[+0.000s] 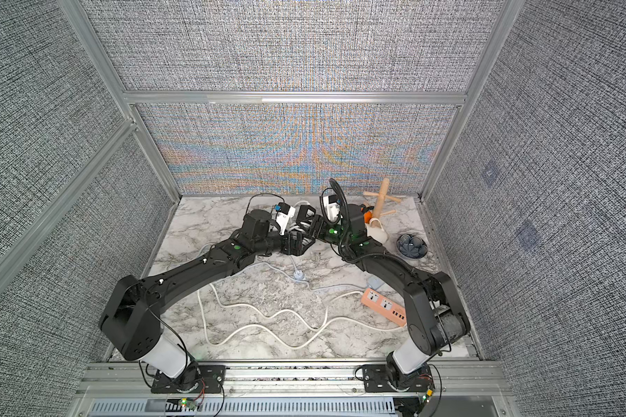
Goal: Unwrap the cord wrapped around the power strip
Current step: Adjust the power strip.
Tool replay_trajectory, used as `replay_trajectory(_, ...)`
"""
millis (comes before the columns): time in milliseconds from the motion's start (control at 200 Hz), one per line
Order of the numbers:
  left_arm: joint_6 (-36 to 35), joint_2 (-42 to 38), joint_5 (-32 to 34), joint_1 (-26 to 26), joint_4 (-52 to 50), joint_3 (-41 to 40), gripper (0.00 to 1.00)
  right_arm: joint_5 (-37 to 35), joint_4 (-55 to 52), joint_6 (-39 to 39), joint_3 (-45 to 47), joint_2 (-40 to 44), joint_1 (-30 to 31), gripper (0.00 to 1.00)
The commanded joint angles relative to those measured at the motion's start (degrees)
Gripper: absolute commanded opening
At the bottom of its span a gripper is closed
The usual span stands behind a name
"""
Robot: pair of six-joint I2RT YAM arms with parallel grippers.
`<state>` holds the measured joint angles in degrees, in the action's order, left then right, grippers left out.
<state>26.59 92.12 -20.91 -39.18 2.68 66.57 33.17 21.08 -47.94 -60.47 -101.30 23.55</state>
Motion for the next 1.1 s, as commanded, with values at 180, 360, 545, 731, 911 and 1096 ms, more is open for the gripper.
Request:
replay_trajectory(180,-1.36,-5.37,3.12,1.23,-4.11,-1.2,0.99,1.32,1.54,3.93,-1.51,-1.15,-1.72,0.29)
replay_trajectory(360,-0.46,-9.82,3.68,3.88,-6.99,-1.87,0.99,1.77,-0.88,7.68,-2.98,-2.42,-1.76,0.28)
replay_trajectory(545,4.04,-7.95,4.31,6.44,-7.37,0.83,0.86,3.57,-3.18,10.9,-4.52,-4.21,-1.82,0.27)
replay_trajectory(731,8.17,-0.97,-1.34,7.97,-5.32,6.78,0.81,4.45,-7.64,14.91,-6.12,-5.13,-1.24,0.27)
replay_trajectory(911,12.33,4.85,-5.6,8.06,-3.2,10.43,0.7,3.48,-11.69,17.73,-7.59,-5.75,-0.44,0.27)
replay_trajectory(1096,12.87,6.89,-4.54,8.04,-3.34,11.04,0.71,1.84,-13.6,18.72,-8.47,-6.02,0.67,0.26)
